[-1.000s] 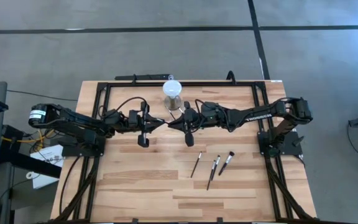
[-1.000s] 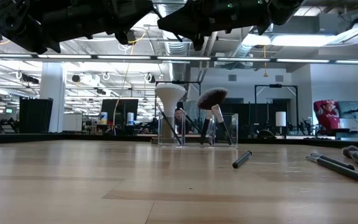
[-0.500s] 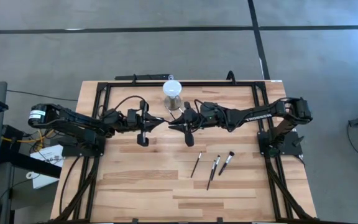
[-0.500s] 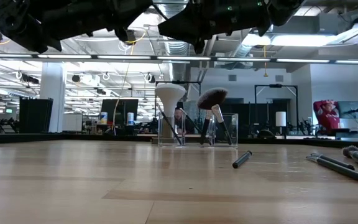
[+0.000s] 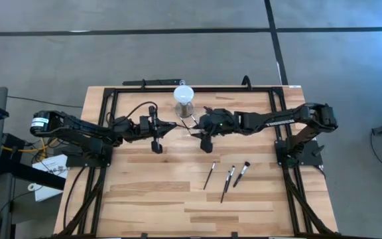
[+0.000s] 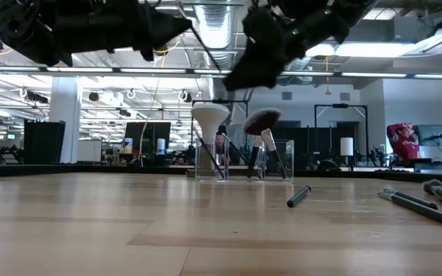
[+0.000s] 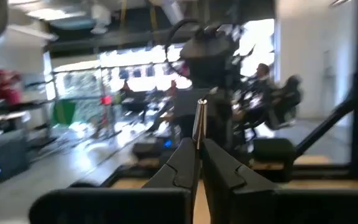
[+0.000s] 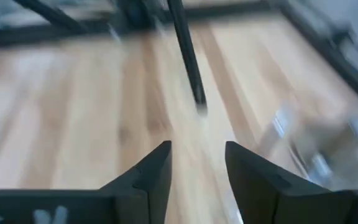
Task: Put items in baskets/containers
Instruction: Put the black liner brush into the transparent organizer, then put the black eyeshadow brush into the transparent organizer
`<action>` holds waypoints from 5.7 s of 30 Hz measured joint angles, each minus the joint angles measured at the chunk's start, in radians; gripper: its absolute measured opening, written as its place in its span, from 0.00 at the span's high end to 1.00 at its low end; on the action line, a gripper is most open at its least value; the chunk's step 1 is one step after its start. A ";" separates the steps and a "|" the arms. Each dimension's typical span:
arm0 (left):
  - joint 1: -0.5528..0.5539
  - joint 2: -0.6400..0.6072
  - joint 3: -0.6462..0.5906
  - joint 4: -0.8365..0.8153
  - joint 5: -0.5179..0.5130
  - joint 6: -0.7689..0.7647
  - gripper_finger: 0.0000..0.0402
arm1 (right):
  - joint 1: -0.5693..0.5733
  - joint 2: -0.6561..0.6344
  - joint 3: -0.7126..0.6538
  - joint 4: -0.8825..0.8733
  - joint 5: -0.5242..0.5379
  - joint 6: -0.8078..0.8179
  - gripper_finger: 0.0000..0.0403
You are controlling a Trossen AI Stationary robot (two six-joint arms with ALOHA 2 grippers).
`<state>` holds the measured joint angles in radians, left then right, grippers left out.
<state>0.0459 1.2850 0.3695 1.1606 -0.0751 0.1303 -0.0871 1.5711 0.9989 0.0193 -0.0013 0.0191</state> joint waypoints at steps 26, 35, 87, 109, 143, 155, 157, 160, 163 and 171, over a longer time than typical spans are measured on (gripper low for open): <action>0.146 0.380 0.077 -0.079 -0.092 -0.247 0.91 | -0.026 -0.095 0.000 -0.213 0.033 0.140 0.59; 0.146 0.376 0.077 -0.083 -0.139 -0.248 0.84 | -0.025 -0.094 0.000 -0.212 0.029 0.141 0.61; 0.119 -0.035 0.076 -0.373 0.000 -0.056 0.83 | 0.290 0.279 -0.326 0.359 -0.056 -0.104 0.71; -0.063 0.280 0.076 -0.443 0.322 -0.238 0.69 | 0.224 0.467 -0.110 0.482 -0.081 -0.099 0.97; -0.083 0.476 0.076 -0.441 0.301 -0.348 0.96 | 0.194 0.464 0.014 0.376 -0.011 -0.133 0.94; -0.015 0.441 0.077 -0.397 0.304 -0.344 0.95 | 0.209 0.241 0.015 0.236 0.112 -0.175 0.72; 0.001 0.401 0.079 -0.395 0.304 -0.329 0.96 | 0.222 0.142 0.016 0.160 0.180 -0.191 0.69; 0.024 0.320 0.078 -0.394 0.304 -0.288 0.96 | 0.240 -0.018 0.017 0.019 0.277 -0.209 0.65; 0.039 0.217 0.079 -0.387 0.287 -0.232 0.96 | 0.245 -0.140 0.016 -0.135 0.324 -0.118 0.62; 0.055 0.006 0.079 -0.387 0.351 -0.084 0.96 | 0.214 -0.192 -0.170 -0.093 0.345 -0.043 0.60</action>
<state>0.1013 1.2913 0.4487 0.7737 0.2759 0.0462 0.1269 1.3796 0.8289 -0.0739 0.3436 -0.0241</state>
